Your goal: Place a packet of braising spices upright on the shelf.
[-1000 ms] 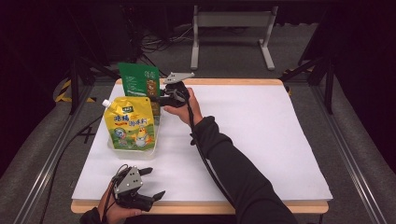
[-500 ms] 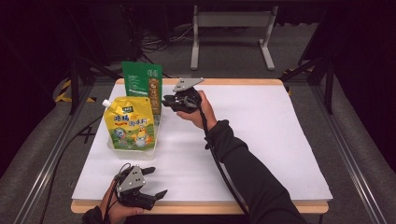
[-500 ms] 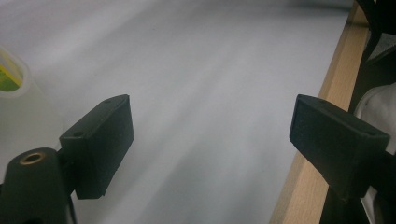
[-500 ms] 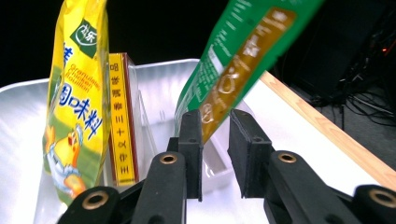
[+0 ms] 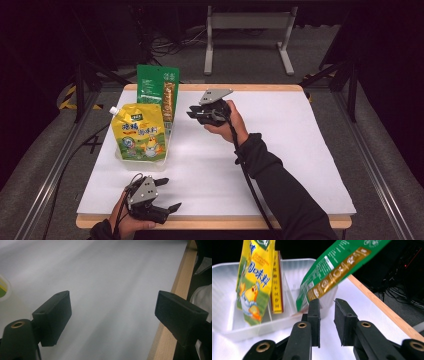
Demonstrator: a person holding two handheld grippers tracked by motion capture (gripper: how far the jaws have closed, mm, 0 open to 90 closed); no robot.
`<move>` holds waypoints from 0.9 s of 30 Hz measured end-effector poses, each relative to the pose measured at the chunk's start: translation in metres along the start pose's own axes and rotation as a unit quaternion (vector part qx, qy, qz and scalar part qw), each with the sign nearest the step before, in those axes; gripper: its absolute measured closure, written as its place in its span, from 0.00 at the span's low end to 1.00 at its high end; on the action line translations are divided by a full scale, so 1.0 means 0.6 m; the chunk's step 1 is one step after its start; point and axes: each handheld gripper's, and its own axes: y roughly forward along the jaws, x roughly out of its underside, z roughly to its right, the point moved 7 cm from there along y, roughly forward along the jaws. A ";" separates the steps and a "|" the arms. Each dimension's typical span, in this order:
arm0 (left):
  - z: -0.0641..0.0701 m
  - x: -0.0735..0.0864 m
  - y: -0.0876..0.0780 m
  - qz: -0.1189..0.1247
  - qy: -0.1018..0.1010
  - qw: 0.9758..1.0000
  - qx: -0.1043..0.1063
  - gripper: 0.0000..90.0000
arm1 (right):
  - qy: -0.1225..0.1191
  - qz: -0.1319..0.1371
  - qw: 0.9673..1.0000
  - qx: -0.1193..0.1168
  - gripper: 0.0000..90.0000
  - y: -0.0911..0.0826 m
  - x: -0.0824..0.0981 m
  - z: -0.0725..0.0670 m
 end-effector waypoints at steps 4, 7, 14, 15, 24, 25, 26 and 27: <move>0.001 -0.003 0.004 -0.002 0.004 1.000 0.000 0.16 | -0.003 -0.005 1.000 0.007 0.83 -0.019 0.015 0.002; 0.002 -0.004 0.007 -0.004 0.005 1.000 -0.001 0.16 | -0.012 -0.014 1.000 0.015 0.82 -0.034 0.028 0.003; -0.001 -0.007 0.013 -0.008 0.011 1.000 -0.004 0.16 | -0.023 -0.028 0.999 0.028 0.81 -0.072 0.050 0.005; -0.001 -0.008 0.014 -0.008 0.012 1.000 -0.005 0.16 | -0.025 -0.030 0.999 0.030 0.80 -0.078 0.052 0.006; -0.001 -0.007 0.016 -0.015 0.018 1.000 -0.005 0.16 | -0.038 -0.044 0.997 0.051 0.74 -0.129 0.078 0.010; -0.001 -0.007 0.016 -0.015 0.018 1.000 -0.005 0.16 | -0.038 -0.044 0.997 0.051 0.74 -0.129 0.078 0.010; -0.001 -0.007 0.016 -0.016 0.019 1.000 -0.006 0.16 | -0.037 -0.046 0.997 0.057 0.73 -0.139 0.085 0.011; -0.001 -0.007 0.016 -0.016 0.019 1.000 -0.006 0.16 | -0.037 -0.046 0.997 0.057 0.73 -0.139 0.085 0.011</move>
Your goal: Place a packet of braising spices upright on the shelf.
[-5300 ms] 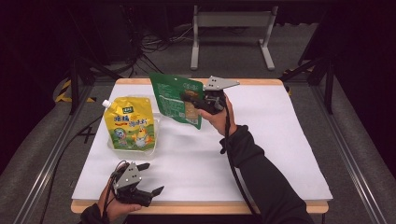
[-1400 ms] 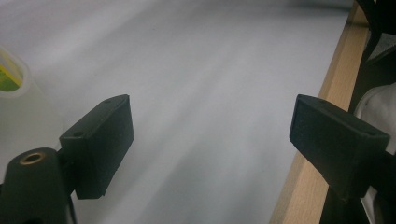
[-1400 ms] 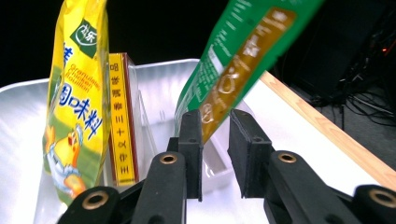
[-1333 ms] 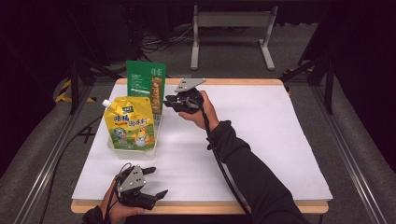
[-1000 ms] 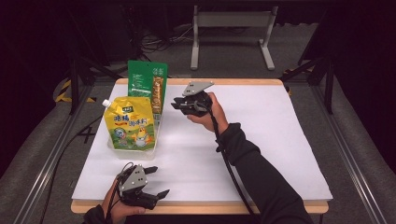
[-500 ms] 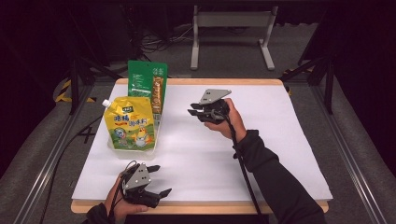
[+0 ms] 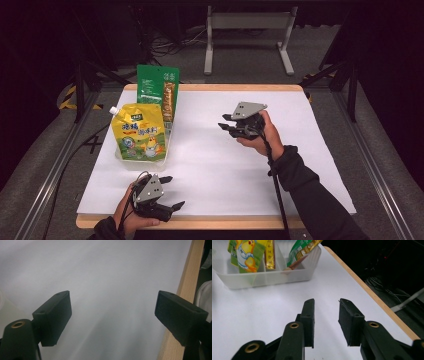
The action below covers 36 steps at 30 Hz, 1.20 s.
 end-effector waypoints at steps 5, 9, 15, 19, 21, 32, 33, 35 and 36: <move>-0.001 0.002 0.001 -0.007 0.009 1.000 -0.005 0.16 | -0.005 -0.009 1.000 0.013 0.72 -0.022 0.019 0.004; -0.001 0.003 0.002 -0.012 0.015 1.000 -0.008 0.16 | -0.011 -0.015 1.000 0.024 0.71 -0.045 0.036 0.009; -0.002 0.003 0.003 -0.013 0.016 1.000 -0.009 0.16 | -0.010 -0.017 0.999 0.035 0.68 -0.068 0.054 0.013; -0.002 0.003 0.003 -0.015 0.020 1.000 -0.010 0.16 | -0.009 -0.021 0.999 0.041 0.65 -0.084 0.067 0.013; -0.002 0.003 0.003 -0.015 0.020 1.000 -0.011 0.16 | -0.007 -0.018 0.999 0.045 0.64 -0.094 0.073 0.014; -0.003 0.002 0.006 -0.017 0.024 1.000 -0.010 0.16 | -0.001 -0.028 0.998 0.060 0.61 -0.126 0.106 0.014; -0.003 0.002 0.006 -0.017 0.024 1.000 -0.010 0.16 | -0.001 -0.031 0.998 0.061 0.61 -0.128 0.110 0.013; -0.003 0.002 0.006 -0.017 0.025 1.000 -0.010 0.16 | 0.000 -0.032 0.997 0.063 0.59 -0.133 0.116 0.012; -0.003 0.002 0.006 -0.017 0.025 0.999 -0.010 0.16 | 0.002 -0.034 0.997 0.065 0.58 -0.135 0.120 0.012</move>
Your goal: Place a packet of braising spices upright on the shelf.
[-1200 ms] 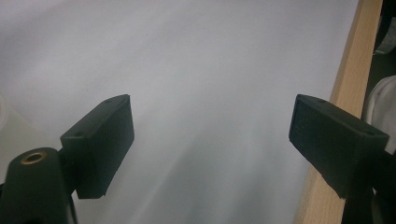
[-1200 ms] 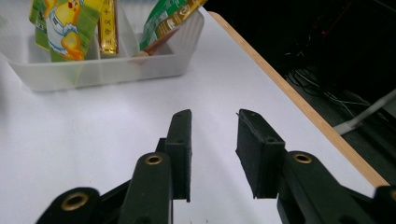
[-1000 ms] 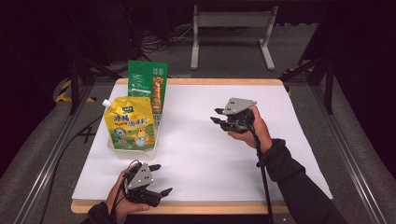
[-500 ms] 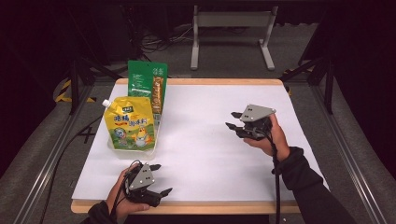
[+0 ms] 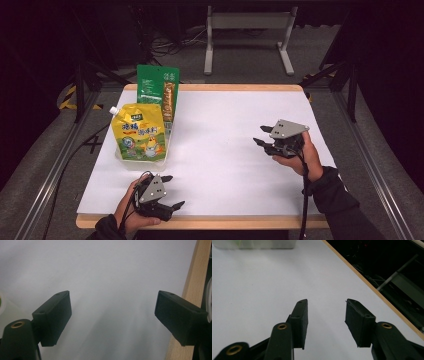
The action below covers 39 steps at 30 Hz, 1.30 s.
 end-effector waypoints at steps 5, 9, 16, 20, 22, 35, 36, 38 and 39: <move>0.000 -0.001 0.001 0.000 0.001 1.000 -0.001 0.16 | 0.009 -0.004 1.000 0.007 0.55 -0.008 0.018 0.002; -0.001 0.000 0.001 0.000 0.003 1.000 -0.003 0.16 | 0.014 -0.008 1.000 0.014 0.48 -0.016 0.034 0.005; -0.004 -0.001 -0.001 0.001 0.001 1.000 -0.008 0.16 | 0.025 -0.016 0.999 0.013 0.39 -0.027 0.068 -0.001; -0.004 -0.002 -0.001 0.001 0.003 1.000 -0.009 0.16 | 0.028 -0.019 0.999 0.021 0.34 -0.036 0.083 -0.003; -0.004 -0.002 -0.002 0.002 0.003 1.000 -0.008 0.16 | 0.032 -0.021 0.999 0.027 0.32 -0.042 0.090 -0.002; -0.006 -0.002 -0.003 0.007 -0.004 1.000 -0.007 0.16 | 0.062 -0.021 0.997 0.042 0.22 -0.078 0.137 -0.002; -0.006 -0.002 -0.003 0.007 -0.004 1.000 -0.007 0.16 | 0.064 -0.020 0.997 0.042 0.22 -0.080 0.140 -0.003; -0.005 -0.001 -0.002 0.007 -0.005 1.000 -0.006 0.15 | 0.067 -0.023 0.997 0.042 0.22 -0.084 0.148 -0.005; -0.006 -0.001 -0.002 0.007 -0.004 1.000 -0.007 0.15 | 0.070 -0.023 0.996 0.042 0.22 -0.086 0.151 -0.006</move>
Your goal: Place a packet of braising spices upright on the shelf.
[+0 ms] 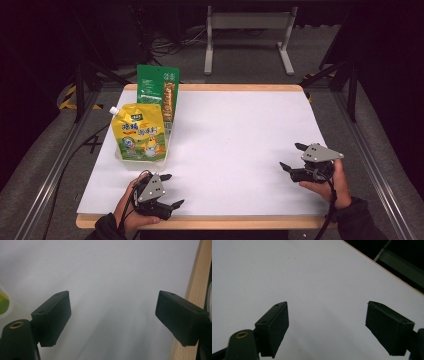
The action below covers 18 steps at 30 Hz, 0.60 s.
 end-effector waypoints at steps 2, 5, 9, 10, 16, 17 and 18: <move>-0.001 0.000 0.000 -0.001 0.001 1.000 -0.001 0.15 | 0.000 0.001 1.000 0.002 0.22 -0.005 0.008 0.001; -0.002 0.000 0.000 0.000 0.002 1.000 -0.004 0.15 | 0.006 0.003 1.000 0.005 0.22 -0.014 0.018 0.001; -0.006 0.000 -0.003 0.004 -0.004 1.000 -0.008 0.15 | 0.017 0.010 1.000 0.006 0.21 -0.026 0.031 0.001; -0.007 0.000 -0.003 0.006 -0.005 1.000 -0.011 0.15 | 0.022 0.010 1.000 0.007 0.20 -0.027 0.034 0.001; -0.012 0.001 -0.007 0.009 -0.011 1.000 -0.016 0.15 | 0.035 0.011 0.999 0.010 0.19 -0.037 0.056 -0.007; -0.013 0.002 -0.008 0.009 -0.012 1.000 -0.018 0.15 | 0.037 0.008 0.999 0.010 0.18 -0.039 0.060 -0.008; -0.013 0.003 -0.009 0.009 -0.012 1.000 -0.018 0.15 | 0.037 0.006 0.999 0.011 0.18 -0.040 0.064 -0.010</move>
